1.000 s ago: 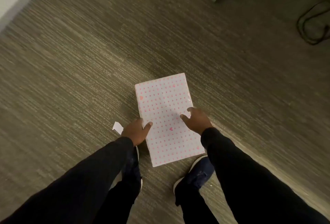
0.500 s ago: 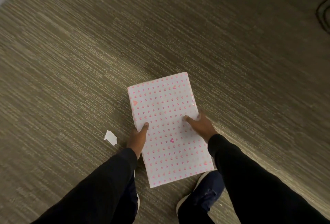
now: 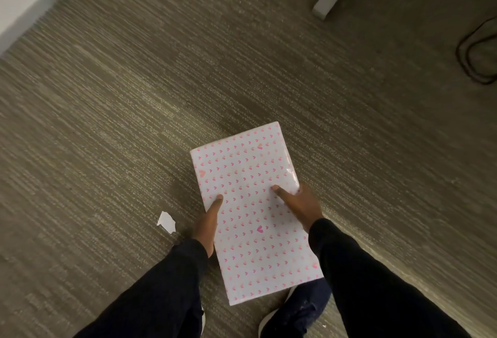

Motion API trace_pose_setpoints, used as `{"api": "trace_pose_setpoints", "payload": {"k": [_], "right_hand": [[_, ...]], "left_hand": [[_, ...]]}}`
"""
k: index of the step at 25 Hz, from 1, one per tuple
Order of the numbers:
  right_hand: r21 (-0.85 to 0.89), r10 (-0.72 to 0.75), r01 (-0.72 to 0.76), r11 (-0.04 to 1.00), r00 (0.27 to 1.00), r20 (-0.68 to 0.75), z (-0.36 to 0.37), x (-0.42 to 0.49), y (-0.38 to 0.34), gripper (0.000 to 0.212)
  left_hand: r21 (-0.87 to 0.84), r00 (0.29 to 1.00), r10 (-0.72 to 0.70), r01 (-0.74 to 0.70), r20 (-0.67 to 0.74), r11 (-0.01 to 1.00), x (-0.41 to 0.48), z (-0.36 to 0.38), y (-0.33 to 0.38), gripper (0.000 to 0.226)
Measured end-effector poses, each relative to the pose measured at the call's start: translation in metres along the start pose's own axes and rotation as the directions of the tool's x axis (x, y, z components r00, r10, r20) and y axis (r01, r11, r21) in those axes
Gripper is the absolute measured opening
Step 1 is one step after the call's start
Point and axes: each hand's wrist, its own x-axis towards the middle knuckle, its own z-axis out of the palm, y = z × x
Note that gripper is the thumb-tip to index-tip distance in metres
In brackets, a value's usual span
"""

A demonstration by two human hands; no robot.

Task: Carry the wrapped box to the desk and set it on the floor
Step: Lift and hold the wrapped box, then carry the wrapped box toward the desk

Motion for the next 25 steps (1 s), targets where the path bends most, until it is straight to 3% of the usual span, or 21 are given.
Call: {"api": "trace_pose_setpoints", "payload": {"k": [6, 11, 16, 20, 25], "right_hand": [[-0.006, -0.020, 0.020, 1.000, 1.000, 0.012, -0.067, -0.071, -0.074, 0.093], [0.058, -0.067, 0.067, 0.996, 0.998, 0.007, -0.130, -0.143, -0.139, 0.095], [0.100, -0.118, 0.114, 0.988, 0.993, 0.027, -0.192, -0.206, -0.204, 0.097], [0.054, -0.175, 0.174, 0.983, 0.984, 0.030, -0.240, -0.225, -0.253, 0.097], [0.024, -0.189, 0.189, 0.982, 0.982, -0.008, -0.276, -0.198, -0.307, 0.092]], "left_hand": [[0.014, 0.998, 0.030, -0.031, 0.054, 0.999, -0.095, 0.027, 0.057, 0.031], [0.037, 0.994, 0.092, -0.094, 0.055, 0.995, -0.186, 0.052, 0.119, 0.056], [0.032, 0.982, 0.185, -0.187, 0.037, 0.982, -0.262, 0.089, 0.171, 0.068], [0.032, 0.973, 0.228, -0.228, -0.022, 0.973, -0.291, 0.128, 0.214, 0.075], [0.019, 0.969, 0.246, -0.246, 0.005, 0.969, -0.276, 0.165, 0.269, 0.076]]}}
